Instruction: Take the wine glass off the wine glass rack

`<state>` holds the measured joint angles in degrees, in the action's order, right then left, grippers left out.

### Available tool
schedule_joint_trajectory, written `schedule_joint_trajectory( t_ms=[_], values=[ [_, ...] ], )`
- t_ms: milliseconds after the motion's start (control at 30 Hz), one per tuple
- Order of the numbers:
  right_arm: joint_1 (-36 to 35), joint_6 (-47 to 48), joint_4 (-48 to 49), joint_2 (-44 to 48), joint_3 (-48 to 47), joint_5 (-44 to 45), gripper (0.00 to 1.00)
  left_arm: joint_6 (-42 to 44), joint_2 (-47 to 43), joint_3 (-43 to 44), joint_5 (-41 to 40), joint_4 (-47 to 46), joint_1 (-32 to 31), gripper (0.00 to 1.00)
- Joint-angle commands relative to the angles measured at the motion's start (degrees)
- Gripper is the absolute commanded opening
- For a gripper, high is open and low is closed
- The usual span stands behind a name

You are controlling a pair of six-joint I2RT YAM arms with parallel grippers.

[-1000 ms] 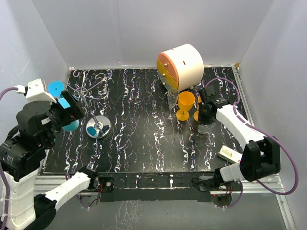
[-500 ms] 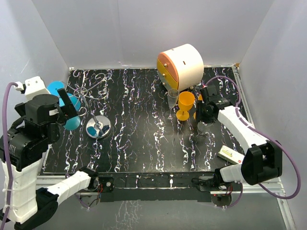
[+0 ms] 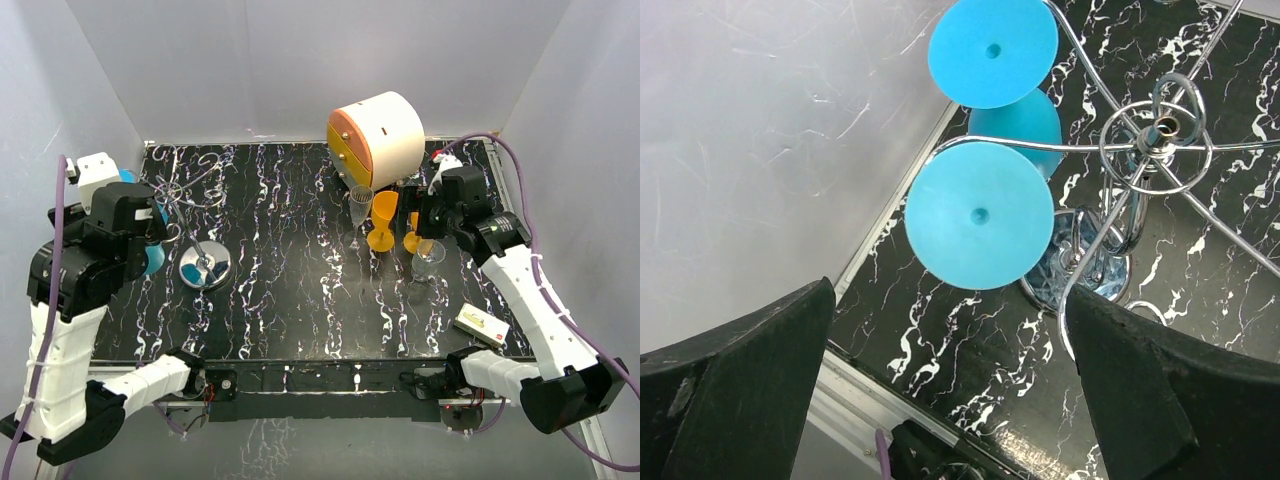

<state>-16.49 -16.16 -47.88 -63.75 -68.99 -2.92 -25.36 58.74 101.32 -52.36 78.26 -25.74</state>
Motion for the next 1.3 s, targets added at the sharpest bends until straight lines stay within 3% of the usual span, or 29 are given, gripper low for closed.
schedule_joint_trajectory(
  t_ms=[0, 600, 933, 1267],
  values=[
    [-1.94, 1.84, 4.04, 2.19, -1.7, -5.08, 0.97, -0.9, 2.13, 0.7, -0.48, -0.88, -0.26, 0.99],
    [-3.11, 2.0, 6.72, 6.16, -0.02, -7.98, 0.98, -1.64, 5.18, -2.11, -2.3, -2.97, -0.19, 0.99],
    [-4.32, 2.1, 7.36, 6.85, 1.38, -6.85, 0.98, 2.55, 9.07, 1.56, 5.18, -12.13, 2.08, 0.99],
    [-5.63, 2.56, 7.4, 8.17, 2.02, -5.35, 0.98, 10.22, 13.92, 10.33, 19.85, -20.06, 14.67, 0.99]
  ],
)
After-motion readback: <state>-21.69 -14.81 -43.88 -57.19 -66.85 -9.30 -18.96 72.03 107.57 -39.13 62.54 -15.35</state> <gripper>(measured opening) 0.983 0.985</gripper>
